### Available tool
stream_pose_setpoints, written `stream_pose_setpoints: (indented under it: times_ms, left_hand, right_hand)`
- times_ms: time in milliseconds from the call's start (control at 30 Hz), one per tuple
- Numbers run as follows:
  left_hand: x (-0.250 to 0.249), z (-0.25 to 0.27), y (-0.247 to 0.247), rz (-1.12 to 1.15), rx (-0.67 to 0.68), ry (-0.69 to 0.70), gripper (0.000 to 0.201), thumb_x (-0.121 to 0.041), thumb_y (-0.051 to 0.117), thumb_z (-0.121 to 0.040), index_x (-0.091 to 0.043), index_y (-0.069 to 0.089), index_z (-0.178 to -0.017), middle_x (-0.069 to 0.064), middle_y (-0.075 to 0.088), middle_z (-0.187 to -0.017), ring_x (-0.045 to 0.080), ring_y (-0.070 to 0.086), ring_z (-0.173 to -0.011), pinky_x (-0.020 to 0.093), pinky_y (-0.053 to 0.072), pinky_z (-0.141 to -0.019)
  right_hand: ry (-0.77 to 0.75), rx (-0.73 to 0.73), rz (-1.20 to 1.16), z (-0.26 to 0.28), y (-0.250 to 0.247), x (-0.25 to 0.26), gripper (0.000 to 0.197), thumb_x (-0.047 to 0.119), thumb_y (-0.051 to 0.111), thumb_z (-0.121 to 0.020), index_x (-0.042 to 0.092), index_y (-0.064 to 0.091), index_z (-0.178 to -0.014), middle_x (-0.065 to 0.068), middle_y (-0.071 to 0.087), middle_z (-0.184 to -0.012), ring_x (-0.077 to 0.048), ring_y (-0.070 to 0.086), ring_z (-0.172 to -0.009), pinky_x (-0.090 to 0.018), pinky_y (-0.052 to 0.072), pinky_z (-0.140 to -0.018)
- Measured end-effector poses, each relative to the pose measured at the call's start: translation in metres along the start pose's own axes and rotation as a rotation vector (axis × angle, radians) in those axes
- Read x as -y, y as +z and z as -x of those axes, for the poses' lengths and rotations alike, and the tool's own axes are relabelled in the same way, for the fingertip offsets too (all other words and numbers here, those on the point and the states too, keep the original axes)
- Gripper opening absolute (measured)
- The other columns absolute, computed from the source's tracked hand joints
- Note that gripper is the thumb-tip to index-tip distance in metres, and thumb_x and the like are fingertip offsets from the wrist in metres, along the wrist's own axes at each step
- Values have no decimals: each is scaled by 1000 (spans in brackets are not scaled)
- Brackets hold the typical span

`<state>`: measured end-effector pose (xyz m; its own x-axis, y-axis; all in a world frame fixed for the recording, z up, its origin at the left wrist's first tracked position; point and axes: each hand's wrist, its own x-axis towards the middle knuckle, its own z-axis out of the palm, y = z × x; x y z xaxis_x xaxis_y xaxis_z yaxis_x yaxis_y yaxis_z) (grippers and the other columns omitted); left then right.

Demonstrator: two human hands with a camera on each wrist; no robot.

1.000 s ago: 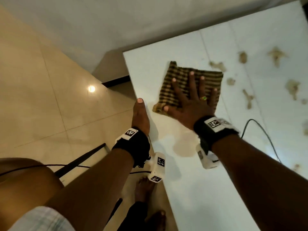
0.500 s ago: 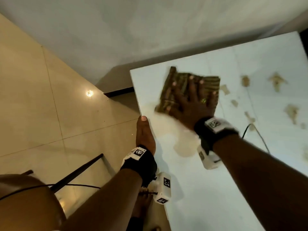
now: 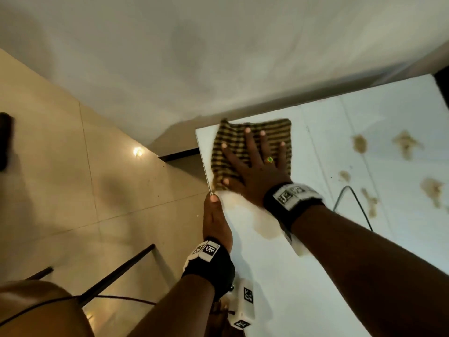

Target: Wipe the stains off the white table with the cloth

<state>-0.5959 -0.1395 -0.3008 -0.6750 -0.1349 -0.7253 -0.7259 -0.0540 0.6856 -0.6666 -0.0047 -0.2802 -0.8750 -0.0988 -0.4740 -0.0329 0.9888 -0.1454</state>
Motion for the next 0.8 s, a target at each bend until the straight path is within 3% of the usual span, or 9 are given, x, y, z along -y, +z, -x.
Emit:
stream_pose_setpoints:
  times_ms: [67, 133, 267, 367, 433, 600, 667, 733, 800]
  left_hand:
    - [-1, 2, -1, -42, -11, 1, 64, -60, 29, -99, -20, 42, -147, 2, 46, -151, 20, 40, -141, 38, 27, -121]
    - [1, 3, -3, -54, -21, 6, 67, -62, 28, -98, -21, 38, -150, 0, 43, -153, 19, 37, -143, 35, 24, -121]
    - [2, -1, -2, -92, -59, 0, 59, -52, 27, -103, -20, 34, -152, -4, 37, -156, 17, 30, -147, 27, 20, -119]
    - [2, 2, 0, -88, -62, 11, 59, -50, 29, -103, -18, 34, -152, -1, 34, -159, 16, 30, -147, 25, 20, -118]
    - [0, 2, 1, -65, -68, 9, 58, -49, 30, -103, -19, 34, -152, -1, 35, -158, 16, 30, -147, 26, 20, -118]
    - [-2, 1, -1, -117, -42, -5, 56, -46, 25, -105, -20, 30, -153, -2, 33, -159, 15, 28, -147, 19, 18, -110]
    - [-6, 2, 0, -140, -36, 4, 55, -44, 24, -105, -19, 29, -154, -2, 33, -159, 14, 29, -146, 18, 18, -108]
    - [-8, 5, 1, -115, -42, 2, 53, -42, 27, -105, -18, 32, -153, -6, 38, -152, 9, 34, -138, 18, 20, -106]
    - [-7, 5, 0, -100, -46, -12, 54, -43, 28, -105, -19, 32, -153, -9, 37, -152, 10, 33, -140, 19, 21, -107]
  right_hand:
    - [8, -9, -23, -23, -10, -3, 73, 80, 16, -89, 55, -22, -146, 3, -37, -159, -34, -29, -147, -65, -19, -113]
    - [55, -41, -43, -33, -15, -17, 69, 75, 15, -92, 54, -19, -148, 6, -32, -161, -30, -25, -149, -64, -16, -115]
    - [336, -32, -193, -31, -37, -82, 67, 69, 19, -96, 51, -16, -150, 6, -28, -163, -28, -25, -150, -63, -15, -115]
    - [438, -27, -194, -25, -43, -110, 69, 69, 18, -96, 48, -17, -152, 1, -29, -163, -32, -25, -149, -65, -12, -115]
    - [409, -58, -170, -30, -39, -92, 72, 70, 21, -95, 47, -14, -153, -4, -29, -163, -36, -25, -148, -65, -12, -116]
    - [-76, -13, -30, -45, -17, 29, 73, 74, 22, -92, 51, -14, -151, -7, -34, -160, -40, -30, -146, -65, -19, -112]
    - [-97, -49, 7, -49, -14, 46, 71, 73, 20, -93, 51, -14, -151, -4, -33, -161, -38, -28, -147, -64, -19, -111]
    - [-57, -91, 36, -57, -18, 29, 68, 70, 21, -95, 52, -13, -151, 2, -29, -163, -33, -22, -150, -62, -17, -112]
    - [105, -80, -53, -61, -29, -8, 66, 71, 22, -95, 54, -12, -150, 6, -28, -163, -29, -22, -151, -61, -17, -113]
